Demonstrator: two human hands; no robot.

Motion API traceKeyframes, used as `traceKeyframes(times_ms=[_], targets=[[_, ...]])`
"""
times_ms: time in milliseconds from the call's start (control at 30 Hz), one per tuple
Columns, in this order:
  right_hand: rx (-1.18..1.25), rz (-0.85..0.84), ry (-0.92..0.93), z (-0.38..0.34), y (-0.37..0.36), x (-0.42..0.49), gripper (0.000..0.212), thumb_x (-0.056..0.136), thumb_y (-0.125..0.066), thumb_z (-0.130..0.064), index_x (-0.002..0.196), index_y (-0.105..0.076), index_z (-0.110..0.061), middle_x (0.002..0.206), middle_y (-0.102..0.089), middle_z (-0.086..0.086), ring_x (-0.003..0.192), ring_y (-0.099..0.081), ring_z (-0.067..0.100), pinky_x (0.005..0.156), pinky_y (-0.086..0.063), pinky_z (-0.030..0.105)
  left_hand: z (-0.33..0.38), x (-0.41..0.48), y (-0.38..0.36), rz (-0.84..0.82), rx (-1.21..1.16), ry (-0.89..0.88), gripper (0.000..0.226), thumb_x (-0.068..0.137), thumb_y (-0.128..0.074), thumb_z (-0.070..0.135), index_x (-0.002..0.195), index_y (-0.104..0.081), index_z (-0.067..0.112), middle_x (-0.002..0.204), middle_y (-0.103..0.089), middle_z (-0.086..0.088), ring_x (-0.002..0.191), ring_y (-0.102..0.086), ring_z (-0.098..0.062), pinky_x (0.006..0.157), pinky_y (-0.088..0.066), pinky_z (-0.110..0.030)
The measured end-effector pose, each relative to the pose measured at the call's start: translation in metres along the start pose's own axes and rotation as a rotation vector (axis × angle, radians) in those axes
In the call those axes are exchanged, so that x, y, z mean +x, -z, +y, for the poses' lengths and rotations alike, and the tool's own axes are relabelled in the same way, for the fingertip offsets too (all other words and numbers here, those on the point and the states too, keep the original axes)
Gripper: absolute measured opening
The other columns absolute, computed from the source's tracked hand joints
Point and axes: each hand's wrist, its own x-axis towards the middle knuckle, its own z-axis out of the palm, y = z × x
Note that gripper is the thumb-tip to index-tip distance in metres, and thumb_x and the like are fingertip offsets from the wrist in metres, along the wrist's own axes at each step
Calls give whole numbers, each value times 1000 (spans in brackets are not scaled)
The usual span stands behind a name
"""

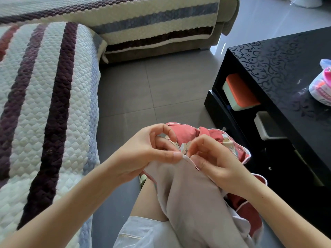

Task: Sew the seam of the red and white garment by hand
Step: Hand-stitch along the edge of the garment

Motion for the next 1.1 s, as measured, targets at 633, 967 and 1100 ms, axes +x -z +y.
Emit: traceKeyframes(times_ms=[633,967,1100], targets=[[26,149,67,-12,-28,-14,10,95,-51,-26,104,-53,-30,63,-48,4,52,-35,18,49,-31,30,-17,1,-19,247,-65,-181,43,59,-83,2,82,-48,10,73,-72,-13,63,-67,-19,60,-52,-22],[-174,496,347,-27,-21,-13,5,86,-63,-18,82,-63,-20,102,-69,-5,108,-63,16,85,-44,21,-19,0,-21,373,-158,-58,38,68,-75,-7,82,-46,12,74,-73,-10,54,-64,-15,41,-45,-21],[172,393,280,-43,-10,-14,11,95,-51,-14,88,-49,-6,90,-74,9,96,-70,25,93,-48,30,-18,-1,-20,360,-92,-41,33,67,-78,3,86,-52,12,73,-72,-2,56,-63,-11,42,-44,-20]])
